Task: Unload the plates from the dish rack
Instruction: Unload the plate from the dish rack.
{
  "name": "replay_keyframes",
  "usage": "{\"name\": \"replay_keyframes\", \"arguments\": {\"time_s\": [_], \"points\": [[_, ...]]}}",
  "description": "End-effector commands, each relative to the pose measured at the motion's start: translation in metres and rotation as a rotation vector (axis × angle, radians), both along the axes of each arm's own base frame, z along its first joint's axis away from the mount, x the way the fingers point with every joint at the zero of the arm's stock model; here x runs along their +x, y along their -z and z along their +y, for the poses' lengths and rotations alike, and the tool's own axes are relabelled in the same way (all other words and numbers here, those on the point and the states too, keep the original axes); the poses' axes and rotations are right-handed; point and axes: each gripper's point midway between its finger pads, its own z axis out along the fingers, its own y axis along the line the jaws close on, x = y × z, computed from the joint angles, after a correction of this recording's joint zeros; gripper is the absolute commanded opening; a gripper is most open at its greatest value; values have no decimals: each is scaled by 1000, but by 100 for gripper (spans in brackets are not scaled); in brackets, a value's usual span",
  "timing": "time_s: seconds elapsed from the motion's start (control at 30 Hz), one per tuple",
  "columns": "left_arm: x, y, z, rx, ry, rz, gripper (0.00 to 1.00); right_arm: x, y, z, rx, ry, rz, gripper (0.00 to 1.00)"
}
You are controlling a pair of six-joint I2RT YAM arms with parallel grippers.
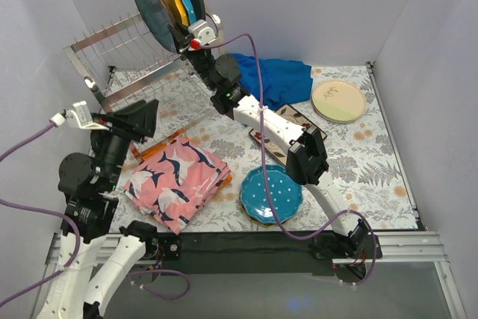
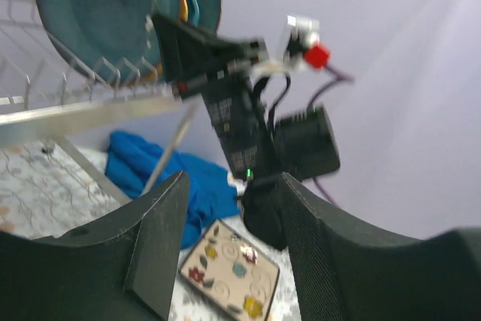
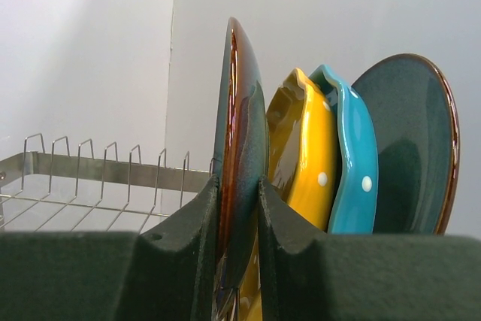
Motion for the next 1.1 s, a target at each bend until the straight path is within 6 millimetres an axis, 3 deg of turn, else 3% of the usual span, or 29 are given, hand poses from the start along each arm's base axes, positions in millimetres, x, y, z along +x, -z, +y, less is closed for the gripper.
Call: {"name": "replay_keyframes", "arguments": {"time_s": [0.0, 0.03, 0.07, 0.23, 0.27, 0.33, 0.37, 0.4, 0.47, 0.6, 0.63, 0.7, 0.73, 0.8, 0.93, 1.07], "points": [[38, -34, 24, -54, -183, 5, 49, -32, -47, -9, 3, -81, -165, 1], [52, -34, 23, -51, -202, 24, 49, -32, -47, -9, 4, -81, -166, 1], [48, -58, 28, -70, -221, -30, 49, -32, -47, -9, 3, -82, -169, 1], [69, -100, 38, -94, -297, -107, 49, -40, -50, -6, -15, -111, -205, 1], [87, -101, 36, -75, -314, -106, 49, -41, -51, -6, -18, -111, -211, 1], [95, -120, 37, -67, -336, -141, 49, -42, -51, -5, -29, -113, -222, 1], [118, -113, 32, -44, -346, -110, 49, -43, -52, -6, -29, -112, -227, 1], [120, -127, 33, -53, -351, -127, 49, -45, -54, -7, -30, -114, -234, 1], [147, -117, 29, -30, -353, -76, 49, -46, -53, -6, -37, -117, -242, 1], [168, -120, 17, -42, -312, -70, 49, -52, -51, 0, -54, -143, -266, 1], [168, -129, 16, -47, -307, -83, 49, -52, -50, 1, -55, -145, -265, 1], [185, -117, 16, -42, -331, -19, 49, -50, -46, 3, -55, -144, -261, 1], [186, -125, 17, -53, -338, -24, 49, -51, -47, 3, -54, -146, -264, 1], [196, -118, 19, -47, -362, 9, 49, -50, -41, 8, -65, -152, -267, 1], [221, -103, 9, -15, -346, 51, 47, -48, -33, 11, -79, -147, -261, 1], [231, -104, 12, -5, -380, 55, 47, -50, -29, 15, -90, -151, -267, 1]]}}
